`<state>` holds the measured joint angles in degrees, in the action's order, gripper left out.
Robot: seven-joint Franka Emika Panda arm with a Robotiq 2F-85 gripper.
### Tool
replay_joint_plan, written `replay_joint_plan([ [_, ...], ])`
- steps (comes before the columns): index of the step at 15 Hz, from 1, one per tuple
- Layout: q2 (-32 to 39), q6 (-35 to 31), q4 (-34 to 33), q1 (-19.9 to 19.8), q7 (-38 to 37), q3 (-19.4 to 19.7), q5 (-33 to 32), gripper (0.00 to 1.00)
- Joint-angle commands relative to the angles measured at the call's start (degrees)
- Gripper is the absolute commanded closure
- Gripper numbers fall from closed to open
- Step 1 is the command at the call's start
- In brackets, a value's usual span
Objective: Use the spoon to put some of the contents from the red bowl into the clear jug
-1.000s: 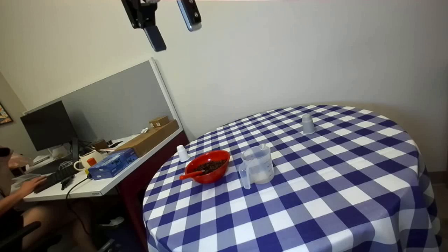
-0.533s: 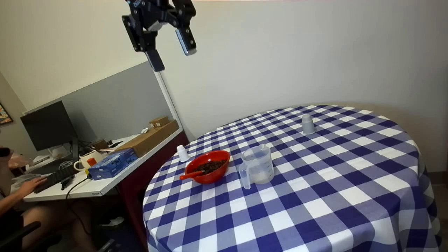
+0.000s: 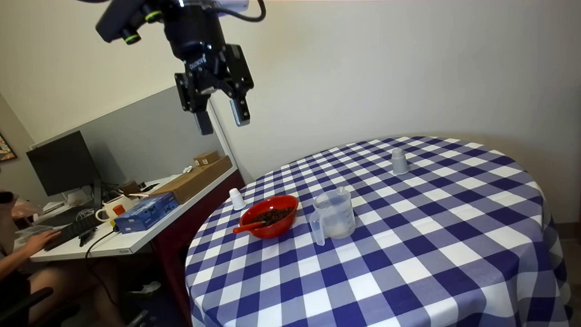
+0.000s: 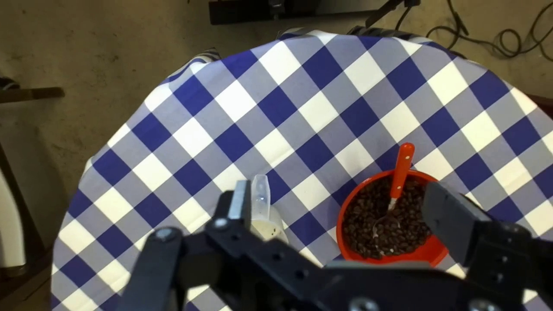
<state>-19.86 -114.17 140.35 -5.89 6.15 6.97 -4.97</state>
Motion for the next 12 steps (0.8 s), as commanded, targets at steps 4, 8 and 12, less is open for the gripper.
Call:
replay_joint_plan([
  [4, 11.66, 0.32, -4.74, 3.01, -2.58, -3.51, 0.65, 0.0],
  [8, 17.64, 0.74, -8.27, 4.31, -4.61, -5.22, 1.48, 0.0],
  [12, 23.36, 1.76, -12.52, 5.11, -6.96, -6.24, 3.24, 0.0],
])
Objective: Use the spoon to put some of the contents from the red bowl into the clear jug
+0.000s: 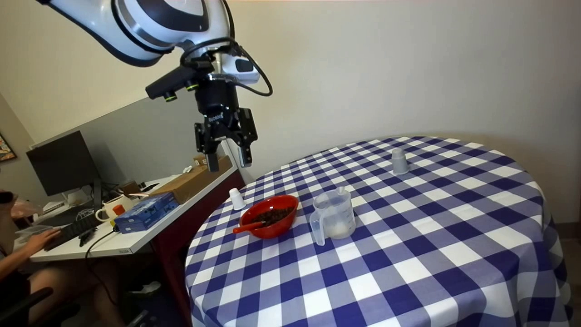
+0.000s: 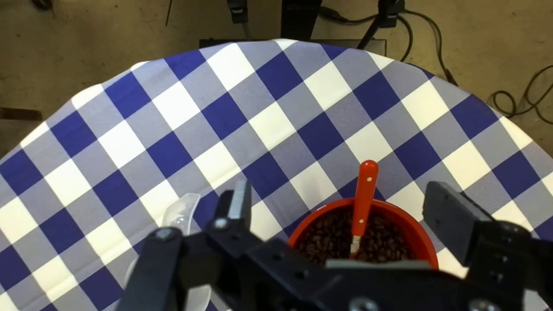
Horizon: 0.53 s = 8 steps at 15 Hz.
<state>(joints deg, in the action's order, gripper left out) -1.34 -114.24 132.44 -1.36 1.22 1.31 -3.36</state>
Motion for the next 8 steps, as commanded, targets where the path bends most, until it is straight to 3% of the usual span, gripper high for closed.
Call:
replay_joint_plan([
  [1, 6.24, 1.73, -5.35, 0.79, -2.47, -0.8, 1.86, 0.0],
  [8, 12.1, 1.95, -8.1, 1.39, -4.35, -1.28, 2.94, 0.0],
])
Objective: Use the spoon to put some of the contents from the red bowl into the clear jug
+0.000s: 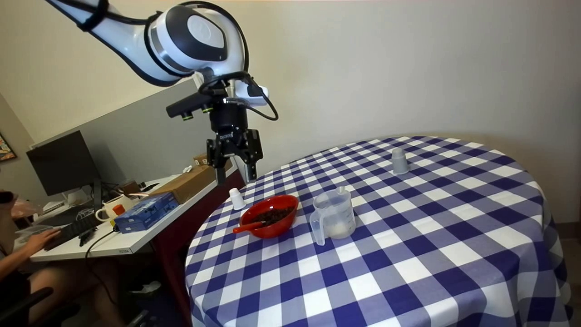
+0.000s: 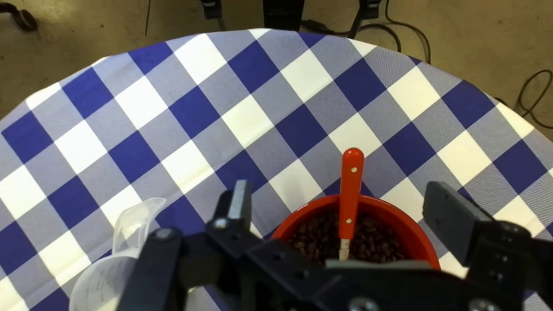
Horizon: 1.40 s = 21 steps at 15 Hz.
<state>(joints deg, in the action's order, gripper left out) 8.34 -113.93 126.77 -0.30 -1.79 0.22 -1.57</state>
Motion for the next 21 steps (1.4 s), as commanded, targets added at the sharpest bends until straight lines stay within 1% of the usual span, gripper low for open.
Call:
replay_joint_plan([
  [1, 2.92, 1.55, -2.58, 0.33, -1.41, -0.21, 1.33, 0.0],
  [15, 8.67, -0.95, -2.71, 0.92, -1.21, -1.32, 3.22, 0.0],
  [21, 10.25, -2.65, -2.29, 1.52, -2.33, -1.38, 2.53, 0.0],
])
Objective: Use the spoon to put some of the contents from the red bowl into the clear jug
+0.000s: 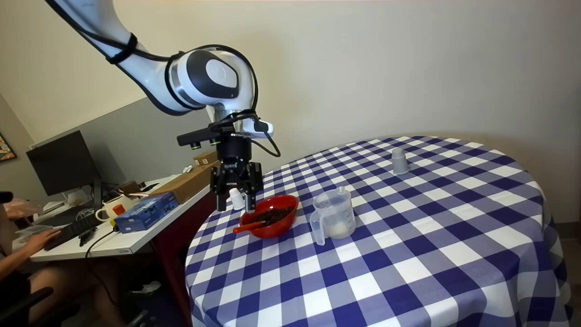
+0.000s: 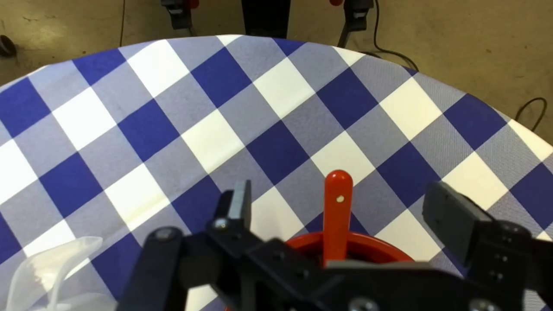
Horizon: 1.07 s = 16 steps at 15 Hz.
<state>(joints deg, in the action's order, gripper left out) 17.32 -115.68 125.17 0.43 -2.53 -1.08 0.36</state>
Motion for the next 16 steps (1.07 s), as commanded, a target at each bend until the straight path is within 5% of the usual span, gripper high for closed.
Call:
replay_joint_plan([
  [1, 1.51, -1.19, -0.67, 0.98, -1.81, -0.13, 0.48, 0.0],
  [15, 5.9, -3.49, -0.86, 2.17, -3.19, 0.0, -0.13, 0.0],
  [16, 6.02, -3.81, -0.76, 2.22, -3.13, -0.05, -0.15, 0.25],
])
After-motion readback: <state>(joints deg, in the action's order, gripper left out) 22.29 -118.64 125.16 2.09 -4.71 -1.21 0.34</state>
